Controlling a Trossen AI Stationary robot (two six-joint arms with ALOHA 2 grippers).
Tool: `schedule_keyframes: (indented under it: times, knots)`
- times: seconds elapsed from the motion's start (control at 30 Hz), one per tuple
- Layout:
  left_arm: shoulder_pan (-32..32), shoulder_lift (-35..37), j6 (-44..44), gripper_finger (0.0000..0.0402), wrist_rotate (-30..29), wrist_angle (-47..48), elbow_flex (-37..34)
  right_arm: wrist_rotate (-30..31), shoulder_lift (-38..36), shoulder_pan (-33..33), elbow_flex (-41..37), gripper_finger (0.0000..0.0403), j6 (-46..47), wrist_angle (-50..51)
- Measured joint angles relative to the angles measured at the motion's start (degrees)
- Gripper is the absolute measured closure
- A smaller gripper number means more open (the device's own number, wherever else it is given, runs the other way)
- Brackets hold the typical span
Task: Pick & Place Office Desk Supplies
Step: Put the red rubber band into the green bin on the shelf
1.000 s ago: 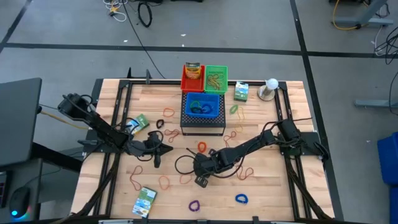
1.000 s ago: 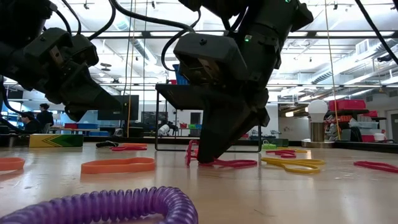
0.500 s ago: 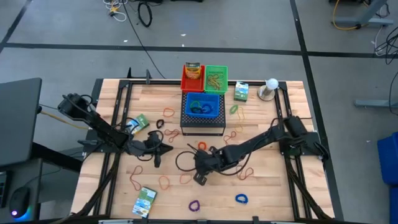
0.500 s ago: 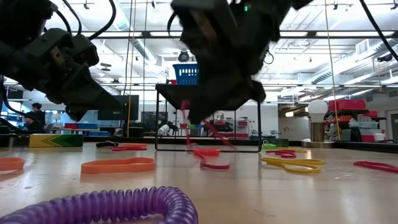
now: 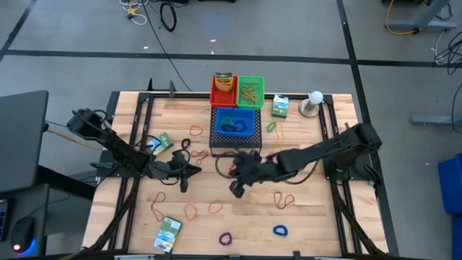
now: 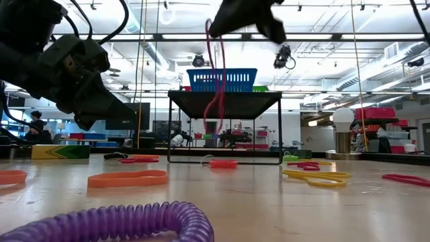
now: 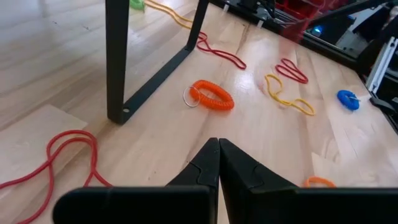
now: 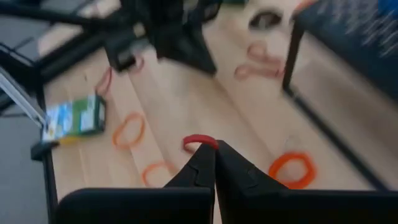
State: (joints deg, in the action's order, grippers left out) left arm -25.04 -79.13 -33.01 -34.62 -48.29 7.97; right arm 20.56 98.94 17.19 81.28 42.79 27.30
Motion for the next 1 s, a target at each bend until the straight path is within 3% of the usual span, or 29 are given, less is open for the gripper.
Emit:
schedule_keyframes:
  times: [0.5, 0.7, 1.0]
  knots:
    - [0.00, 0.00, -0.25, 0.0392, -0.53, -6.56, 0.00, 5.32, -15.00, -10.90, 0.07, 0.0403, -10.46, -1.42]
    - [0.02, 0.00, -2.15, 0.0392, -3.37, -7.59, 0.00, 5.01, -17.79, -21.56, 0.11, 0.0403, -16.30, -4.59]
    - [2.87, 0.02, -5.04, 0.0392, -7.22, -7.71, 0.00, -4.33, -14.06, -39.91, 0.10, 0.0403, -27.19, -7.49]
